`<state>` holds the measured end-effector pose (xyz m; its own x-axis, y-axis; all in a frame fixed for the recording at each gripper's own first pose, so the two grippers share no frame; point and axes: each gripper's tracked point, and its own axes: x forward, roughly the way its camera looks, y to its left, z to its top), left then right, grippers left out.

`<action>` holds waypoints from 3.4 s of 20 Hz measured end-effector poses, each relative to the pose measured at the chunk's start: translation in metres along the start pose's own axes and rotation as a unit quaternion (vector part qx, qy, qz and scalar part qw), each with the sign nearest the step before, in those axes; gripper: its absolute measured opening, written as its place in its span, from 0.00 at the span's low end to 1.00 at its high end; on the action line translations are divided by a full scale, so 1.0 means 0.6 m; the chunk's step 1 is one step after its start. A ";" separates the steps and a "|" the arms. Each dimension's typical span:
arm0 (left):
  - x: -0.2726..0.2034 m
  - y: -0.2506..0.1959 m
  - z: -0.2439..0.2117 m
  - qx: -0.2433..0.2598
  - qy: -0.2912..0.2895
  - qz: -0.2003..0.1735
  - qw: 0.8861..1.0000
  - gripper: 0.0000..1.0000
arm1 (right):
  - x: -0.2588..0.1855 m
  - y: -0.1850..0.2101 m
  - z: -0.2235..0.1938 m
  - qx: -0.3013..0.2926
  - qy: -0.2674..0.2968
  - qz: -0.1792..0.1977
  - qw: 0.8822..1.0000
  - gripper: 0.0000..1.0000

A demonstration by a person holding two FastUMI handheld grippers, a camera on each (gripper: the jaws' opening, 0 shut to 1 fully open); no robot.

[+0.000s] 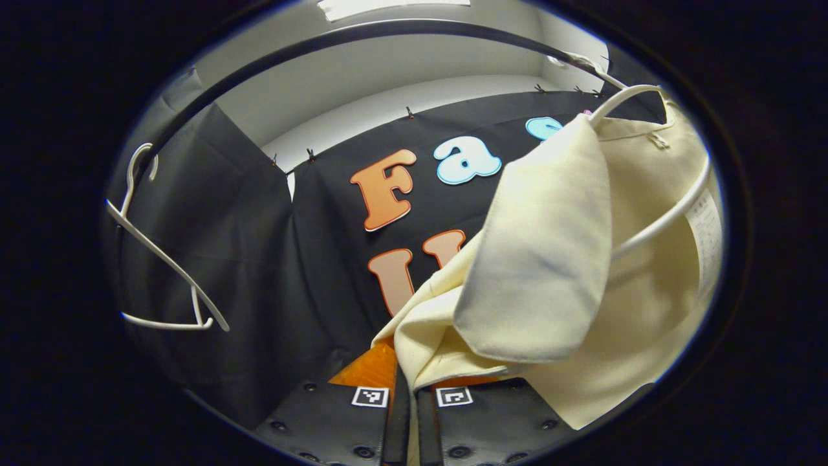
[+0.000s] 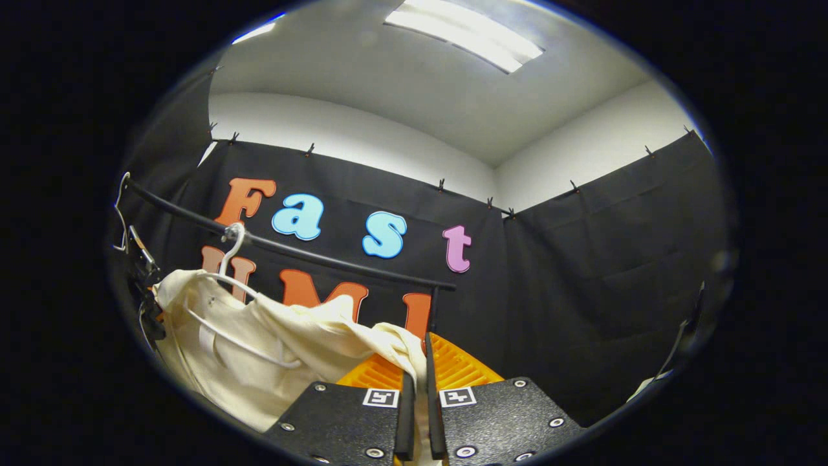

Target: Grasp the clothes on the hanger with both hands and then place them into the laundry hamper below.

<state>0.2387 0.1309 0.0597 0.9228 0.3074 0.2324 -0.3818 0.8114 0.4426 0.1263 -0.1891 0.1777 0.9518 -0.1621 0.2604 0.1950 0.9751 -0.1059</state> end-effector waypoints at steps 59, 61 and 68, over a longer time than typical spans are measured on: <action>-0.450 -0.019 -0.173 -0.158 0.179 -0.148 0.960 0.13 | -0.353 0.537 -0.289 0.143 0.219 0.329 0.907 0.10; -0.471 -0.049 -0.174 -0.168 0.190 -0.169 0.952 0.13 | -0.380 0.541 -0.328 0.140 0.249 0.329 0.900 0.10; -0.541 -0.101 -0.201 -0.193 0.252 -0.211 0.925 0.13 | -0.446 0.516 -0.440 0.135 0.341 0.278 0.888 0.12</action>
<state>-0.0317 0.0418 -0.1469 0.9299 0.0366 -0.3659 -0.0248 0.9990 0.0368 -0.0054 0.1162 -0.1779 0.8230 0.3913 -0.4119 -0.3256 0.9190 0.2223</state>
